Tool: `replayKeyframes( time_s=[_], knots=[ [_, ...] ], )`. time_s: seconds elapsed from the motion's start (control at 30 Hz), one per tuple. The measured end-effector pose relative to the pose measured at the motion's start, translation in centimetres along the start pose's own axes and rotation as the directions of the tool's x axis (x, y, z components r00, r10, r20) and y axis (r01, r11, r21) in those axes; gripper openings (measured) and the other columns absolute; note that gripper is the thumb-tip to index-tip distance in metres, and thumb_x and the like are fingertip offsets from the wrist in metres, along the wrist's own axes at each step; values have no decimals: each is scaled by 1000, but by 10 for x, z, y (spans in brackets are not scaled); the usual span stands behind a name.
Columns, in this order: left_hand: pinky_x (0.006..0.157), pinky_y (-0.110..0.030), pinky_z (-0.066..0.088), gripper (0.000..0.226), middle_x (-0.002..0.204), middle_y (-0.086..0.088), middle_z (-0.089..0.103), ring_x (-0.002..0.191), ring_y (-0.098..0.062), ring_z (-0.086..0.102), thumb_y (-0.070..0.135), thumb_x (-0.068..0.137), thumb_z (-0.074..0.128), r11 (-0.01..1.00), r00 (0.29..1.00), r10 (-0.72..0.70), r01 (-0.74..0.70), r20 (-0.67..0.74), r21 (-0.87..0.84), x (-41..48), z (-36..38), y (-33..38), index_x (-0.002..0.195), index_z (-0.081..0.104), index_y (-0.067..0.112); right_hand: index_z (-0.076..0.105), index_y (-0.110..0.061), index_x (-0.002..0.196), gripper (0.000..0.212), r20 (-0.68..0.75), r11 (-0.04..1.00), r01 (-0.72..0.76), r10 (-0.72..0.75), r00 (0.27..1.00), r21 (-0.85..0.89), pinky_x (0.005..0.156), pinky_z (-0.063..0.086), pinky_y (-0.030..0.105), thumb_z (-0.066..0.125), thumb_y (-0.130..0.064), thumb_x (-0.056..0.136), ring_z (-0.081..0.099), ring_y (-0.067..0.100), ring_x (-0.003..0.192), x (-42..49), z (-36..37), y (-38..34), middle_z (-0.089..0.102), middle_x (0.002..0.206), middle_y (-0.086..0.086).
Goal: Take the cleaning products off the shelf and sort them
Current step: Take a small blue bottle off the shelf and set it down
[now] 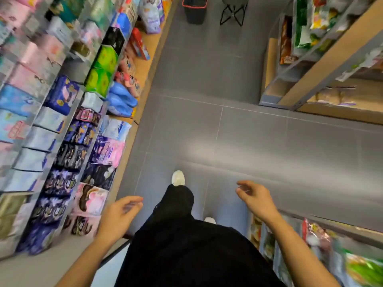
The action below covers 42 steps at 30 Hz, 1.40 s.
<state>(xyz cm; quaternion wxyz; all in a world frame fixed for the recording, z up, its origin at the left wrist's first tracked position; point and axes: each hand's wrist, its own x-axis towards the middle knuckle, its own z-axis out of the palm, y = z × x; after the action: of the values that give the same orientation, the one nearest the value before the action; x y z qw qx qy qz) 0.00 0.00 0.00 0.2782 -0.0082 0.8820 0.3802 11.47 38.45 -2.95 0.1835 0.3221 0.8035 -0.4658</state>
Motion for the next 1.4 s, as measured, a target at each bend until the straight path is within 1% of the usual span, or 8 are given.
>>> replayKeyframes(
  time_s=[0.13, 0.3, 0.67, 0.9, 1.03, 1.17, 1.3, 1.4],
  knots=[
    [80, -7, 44, 19, 97, 15, 74, 92, 2, 68, 11, 93, 71, 997, 998, -55, 55, -6, -46, 60, -11, 13, 101, 74, 28, 66, -18, 124, 27, 11, 999, 5, -5, 1000, -44, 81, 47, 26, 65, -24, 97, 63, 7, 85, 50, -14, -38, 68, 99, -4],
    [80, -3, 45, 19, 99, 18, 73, 93, 8, 66, 11, 94, 70, 995, 999, -8, 13, 46, -100, 162, -27, 47, 101, 75, 28, 63, -15, 129, 31, -61, 998, -54, 52, 997, -33, 87, 54, 34, 64, -20, 98, 66, 17, 94, 107, -25, -80, 71, 102, -1],
    [78, -2, 47, 19, 96, 12, 74, 84, 9, 67, 5, 92, 70, 988, 981, 144, -135, 133, -70, 383, -54, 195, 99, 76, 21, 67, -21, 123, 28, -153, 971, -207, 224, 962, 121, 71, 45, 9, 65, -18, 95, 66, 2, 86, 220, -94, -141, 71, 98, -9],
    [81, -22, 51, 22, 87, 6, 76, 85, -11, 70, 4, 90, 71, 993, 978, 87, -101, 189, 67, 491, -37, 267, 96, 74, 25, 66, -18, 123, 26, -142, 969, -174, 200, 969, 177, 83, 51, 23, 64, -17, 97, 67, 12, 91, 345, -172, -183, 72, 103, 2],
    [80, -15, 50, 33, 88, 4, 75, 90, -17, 69, -6, 90, 67, 998, 986, 4, -15, 168, 65, 533, -40, 302, 91, 71, 27, 66, -16, 123, 26, -122, 986, -94, 111, 986, 137, 76, 49, 13, 64, -17, 97, 67, 11, 93, 421, -226, -217, 72, 104, 0],
    [89, -29, 49, 20, 96, -11, 73, 94, -30, 66, -9, 91, 65, 998, 994, -60, 57, 96, 34, 579, -48, 336, 97, 72, 9, 67, -14, 122, 27, -81, 998, -42, 46, 996, 48, 84, 52, 28, 66, -17, 96, 66, 17, 93, 503, -277, -263, 71, 106, 1],
    [75, -6, 48, 16, 94, -14, 73, 89, -28, 66, -8, 90, 67, 997, 996, -80, 80, 28, 21, 640, -53, 373, 98, 74, 4, 66, -16, 124, 30, -45, 1000, 8, -9, 999, -19, 86, 52, 30, 67, -22, 95, 66, 16, 95, 586, -311, -308, 70, 109, 0],
    [70, -1, 45, 20, 89, -9, 72, 83, -24, 65, -8, 89, 67, 996, 996, -84, 84, 31, 13, 703, -55, 404, 93, 74, 10, 66, -18, 126, 31, -25, 997, 16, -18, 1000, -81, 87, 52, 29, 67, -25, 96, 66, 16, 97, 649, -332, -337, 71, 110, -2]
  ],
)
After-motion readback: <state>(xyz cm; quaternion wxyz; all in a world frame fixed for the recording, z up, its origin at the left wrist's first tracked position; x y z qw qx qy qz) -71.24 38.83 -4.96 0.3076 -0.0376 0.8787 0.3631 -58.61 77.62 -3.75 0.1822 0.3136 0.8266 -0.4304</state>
